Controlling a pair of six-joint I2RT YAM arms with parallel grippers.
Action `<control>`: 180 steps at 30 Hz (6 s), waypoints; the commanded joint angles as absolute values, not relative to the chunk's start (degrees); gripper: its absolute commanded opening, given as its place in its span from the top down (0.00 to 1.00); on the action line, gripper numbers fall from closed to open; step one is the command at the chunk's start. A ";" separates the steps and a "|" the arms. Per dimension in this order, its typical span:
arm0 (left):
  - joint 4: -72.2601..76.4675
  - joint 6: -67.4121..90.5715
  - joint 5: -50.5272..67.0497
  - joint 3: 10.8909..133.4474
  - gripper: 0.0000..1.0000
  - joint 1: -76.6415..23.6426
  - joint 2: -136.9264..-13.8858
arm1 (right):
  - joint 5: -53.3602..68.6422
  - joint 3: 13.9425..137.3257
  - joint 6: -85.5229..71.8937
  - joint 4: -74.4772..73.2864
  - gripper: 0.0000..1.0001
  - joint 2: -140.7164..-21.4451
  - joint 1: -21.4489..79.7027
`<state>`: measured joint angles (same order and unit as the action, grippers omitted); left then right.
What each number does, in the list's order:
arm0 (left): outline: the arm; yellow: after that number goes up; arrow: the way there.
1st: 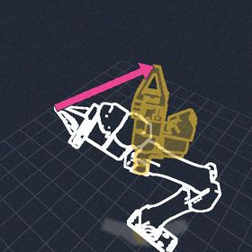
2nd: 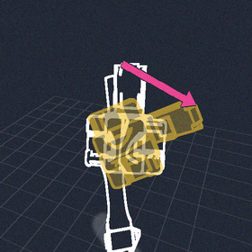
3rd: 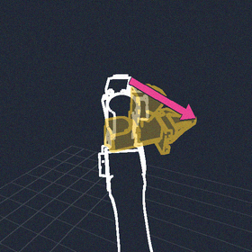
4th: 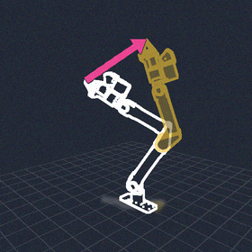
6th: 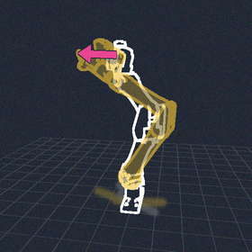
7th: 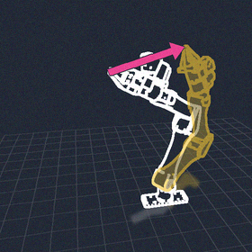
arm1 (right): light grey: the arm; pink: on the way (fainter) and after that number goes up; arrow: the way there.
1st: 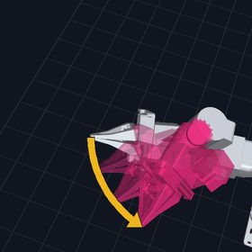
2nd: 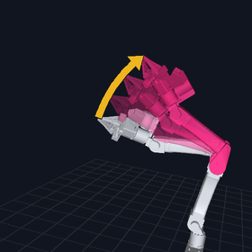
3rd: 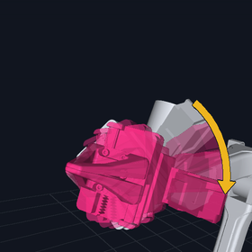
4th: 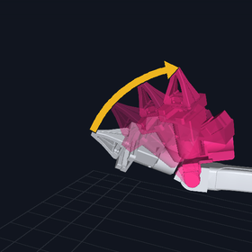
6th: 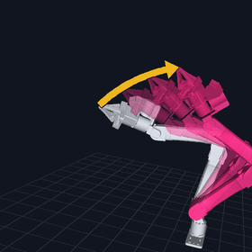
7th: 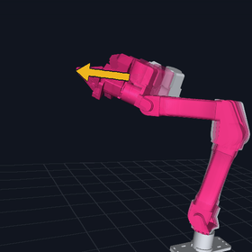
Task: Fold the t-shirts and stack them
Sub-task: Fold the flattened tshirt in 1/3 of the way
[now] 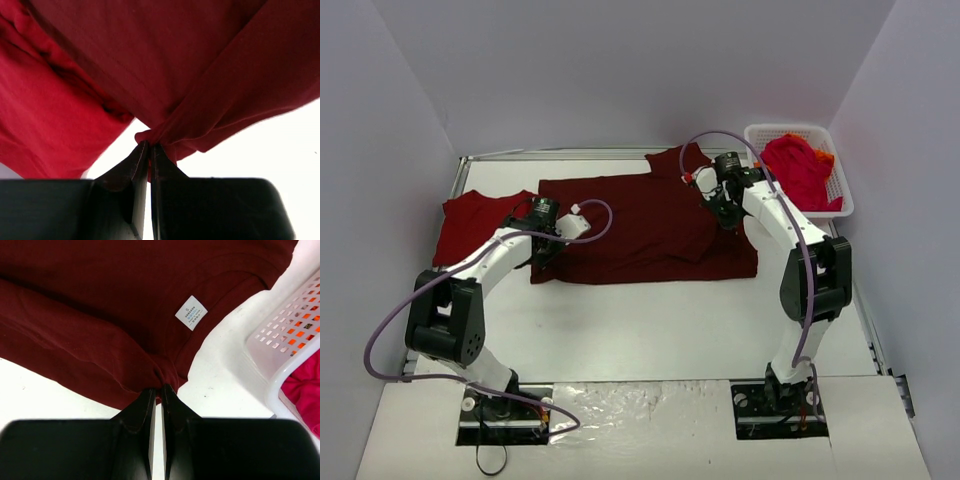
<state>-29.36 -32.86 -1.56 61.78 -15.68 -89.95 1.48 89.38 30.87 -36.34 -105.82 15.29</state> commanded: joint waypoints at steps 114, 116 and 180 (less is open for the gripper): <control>-26.45 -22.06 -5.54 56.25 0.50 -10.02 -74.18 | 9.49 86.39 27.07 -33.05 0.90 -116.11 23.64; -26.45 -22.06 -5.36 56.25 0.49 -10.02 -74.18 | 9.23 86.84 26.98 -33.05 0.93 -115.41 23.56; -26.81 -22.06 -4.04 55.63 0.49 -10.02 -74.53 | 7.91 89.03 28.92 -34.19 0.84 -119.27 22.94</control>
